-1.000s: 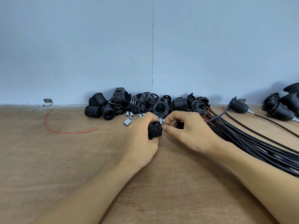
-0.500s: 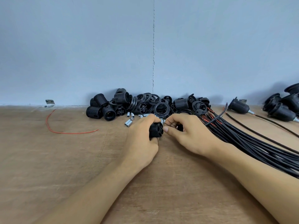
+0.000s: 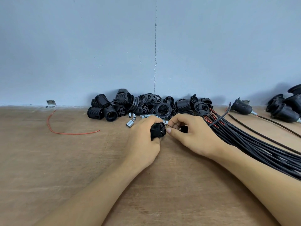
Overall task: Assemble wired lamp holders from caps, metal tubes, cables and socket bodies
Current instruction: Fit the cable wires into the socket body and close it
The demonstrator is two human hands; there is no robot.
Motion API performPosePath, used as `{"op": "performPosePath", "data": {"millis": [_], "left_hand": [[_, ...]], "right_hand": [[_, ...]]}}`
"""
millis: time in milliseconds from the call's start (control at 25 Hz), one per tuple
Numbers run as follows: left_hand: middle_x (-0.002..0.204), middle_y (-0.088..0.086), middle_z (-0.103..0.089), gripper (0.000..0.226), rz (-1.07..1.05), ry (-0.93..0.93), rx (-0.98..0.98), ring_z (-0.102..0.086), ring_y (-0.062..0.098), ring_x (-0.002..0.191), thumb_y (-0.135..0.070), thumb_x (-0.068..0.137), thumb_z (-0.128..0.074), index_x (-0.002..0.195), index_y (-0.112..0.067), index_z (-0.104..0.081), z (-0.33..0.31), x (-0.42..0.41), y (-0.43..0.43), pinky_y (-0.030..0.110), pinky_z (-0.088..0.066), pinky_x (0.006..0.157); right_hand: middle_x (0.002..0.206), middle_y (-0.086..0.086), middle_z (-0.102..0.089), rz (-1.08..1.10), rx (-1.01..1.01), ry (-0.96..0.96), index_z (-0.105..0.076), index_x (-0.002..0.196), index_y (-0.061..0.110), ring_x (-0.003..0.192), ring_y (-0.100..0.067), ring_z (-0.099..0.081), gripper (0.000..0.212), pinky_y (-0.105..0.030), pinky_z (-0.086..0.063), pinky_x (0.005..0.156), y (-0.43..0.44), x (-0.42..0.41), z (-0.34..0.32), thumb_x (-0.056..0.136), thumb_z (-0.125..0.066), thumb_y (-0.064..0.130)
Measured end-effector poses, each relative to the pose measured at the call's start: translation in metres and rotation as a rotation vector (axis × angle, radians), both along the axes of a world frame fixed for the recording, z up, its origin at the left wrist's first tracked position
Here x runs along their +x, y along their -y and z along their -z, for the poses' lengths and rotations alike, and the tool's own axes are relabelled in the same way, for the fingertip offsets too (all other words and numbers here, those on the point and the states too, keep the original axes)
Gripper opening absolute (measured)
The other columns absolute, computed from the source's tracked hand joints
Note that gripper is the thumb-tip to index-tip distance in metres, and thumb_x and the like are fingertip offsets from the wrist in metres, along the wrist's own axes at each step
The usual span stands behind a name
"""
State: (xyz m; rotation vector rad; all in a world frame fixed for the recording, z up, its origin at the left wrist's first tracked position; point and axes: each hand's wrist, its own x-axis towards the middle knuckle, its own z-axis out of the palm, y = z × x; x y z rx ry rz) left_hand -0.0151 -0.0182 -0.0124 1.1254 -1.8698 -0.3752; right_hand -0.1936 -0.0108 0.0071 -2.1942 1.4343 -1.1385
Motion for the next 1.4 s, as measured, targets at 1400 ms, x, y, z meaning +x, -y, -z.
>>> {"op": "performPosePath", "data": {"millis": [1400], "left_hand": [[0.096, -0.013, -0.07, 0.039, 0.008, -0.073, 0.076, -0.062, 0.01, 0.095, -0.004, 0.074, -0.082, 0.104, -0.027, -0.072, 0.0018, -0.0007, 0.0046, 0.021, -0.047, 0.084]], "right_hand": [[0.071, 0.012, -0.067, 0.052, 0.049, 0.037, -0.069, 0.079, 0.028, 0.067, 0.006, -0.058, 0.015, -0.008, -0.04, 0.069, 0.0005, -0.0009, -0.0006, 0.089, -0.073, 0.018]]}}
